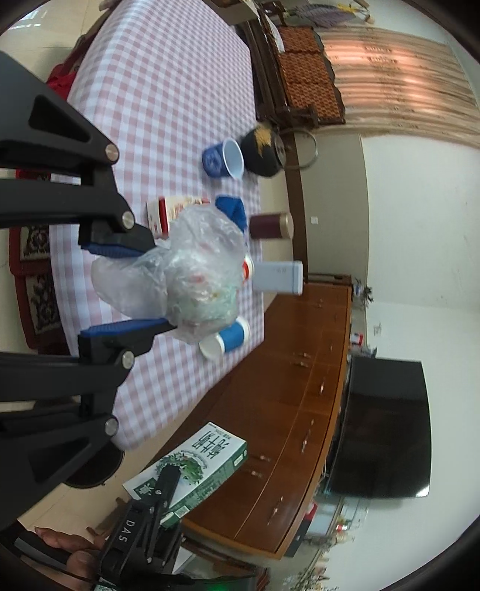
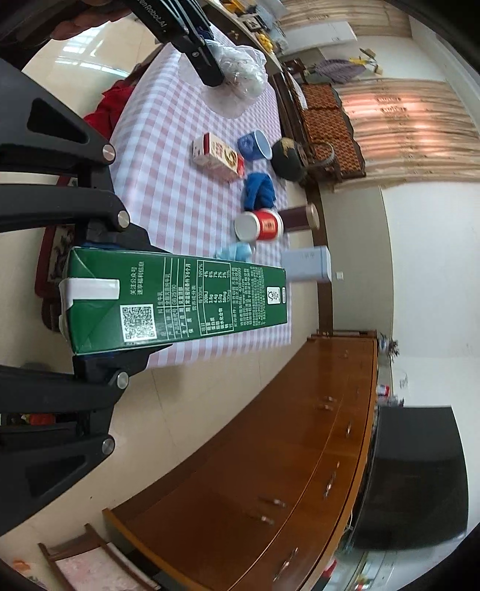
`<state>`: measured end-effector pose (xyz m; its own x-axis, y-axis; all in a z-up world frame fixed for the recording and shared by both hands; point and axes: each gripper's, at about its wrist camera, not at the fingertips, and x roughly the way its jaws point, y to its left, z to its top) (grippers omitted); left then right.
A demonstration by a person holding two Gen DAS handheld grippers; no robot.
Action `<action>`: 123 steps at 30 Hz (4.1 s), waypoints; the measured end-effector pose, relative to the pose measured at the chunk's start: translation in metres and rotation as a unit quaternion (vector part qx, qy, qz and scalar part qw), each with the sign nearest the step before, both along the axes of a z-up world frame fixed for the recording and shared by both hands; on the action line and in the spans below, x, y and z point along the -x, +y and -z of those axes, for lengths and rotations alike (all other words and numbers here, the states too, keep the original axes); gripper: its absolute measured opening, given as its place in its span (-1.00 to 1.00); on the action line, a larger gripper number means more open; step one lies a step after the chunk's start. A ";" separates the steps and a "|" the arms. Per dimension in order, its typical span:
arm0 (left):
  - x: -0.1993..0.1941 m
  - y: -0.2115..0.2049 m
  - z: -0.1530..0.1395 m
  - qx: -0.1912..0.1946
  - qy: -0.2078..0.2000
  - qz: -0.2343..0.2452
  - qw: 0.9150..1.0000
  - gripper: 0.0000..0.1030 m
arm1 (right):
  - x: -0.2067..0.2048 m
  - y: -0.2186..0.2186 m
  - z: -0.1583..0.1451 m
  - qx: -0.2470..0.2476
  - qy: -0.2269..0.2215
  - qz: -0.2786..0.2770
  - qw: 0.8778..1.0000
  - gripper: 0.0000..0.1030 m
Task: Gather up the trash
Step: 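Carry the clear bag and green carton over the black bucket with both tools, then open both tools to drop the bag and carton into the bucket, then move both tools back to the table toward the milk carton and cups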
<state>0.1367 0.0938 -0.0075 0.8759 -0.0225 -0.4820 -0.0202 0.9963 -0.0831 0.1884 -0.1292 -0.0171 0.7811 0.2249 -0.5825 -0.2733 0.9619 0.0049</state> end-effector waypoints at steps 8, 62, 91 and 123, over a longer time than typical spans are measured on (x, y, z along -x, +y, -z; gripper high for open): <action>-0.006 -0.049 -0.001 -0.004 -0.002 0.050 0.999 -0.43 | 0.018 -0.050 -0.005 -0.001 -0.009 0.043 0.999 -0.24; -0.103 -0.319 0.221 -0.019 0.239 0.237 0.941 0.59 | -0.035 -0.288 0.238 0.075 0.192 0.111 0.972 0.98; -0.021 -0.211 0.119 -0.057 0.134 0.108 0.983 0.87 | 0.017 -0.206 0.139 0.043 0.108 0.099 0.988 1.00; 0.019 -0.092 0.064 -0.032 0.073 -0.004 0.997 0.90 | 0.022 -0.080 0.068 0.035 0.030 0.002 0.999 1.00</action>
<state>0.1177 0.0021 -0.0710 0.7963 0.0186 -0.6046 -0.0350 0.9993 -0.0154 0.1665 -0.2093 -0.0846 0.7451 0.1792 -0.6425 -0.2716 0.9613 -0.0468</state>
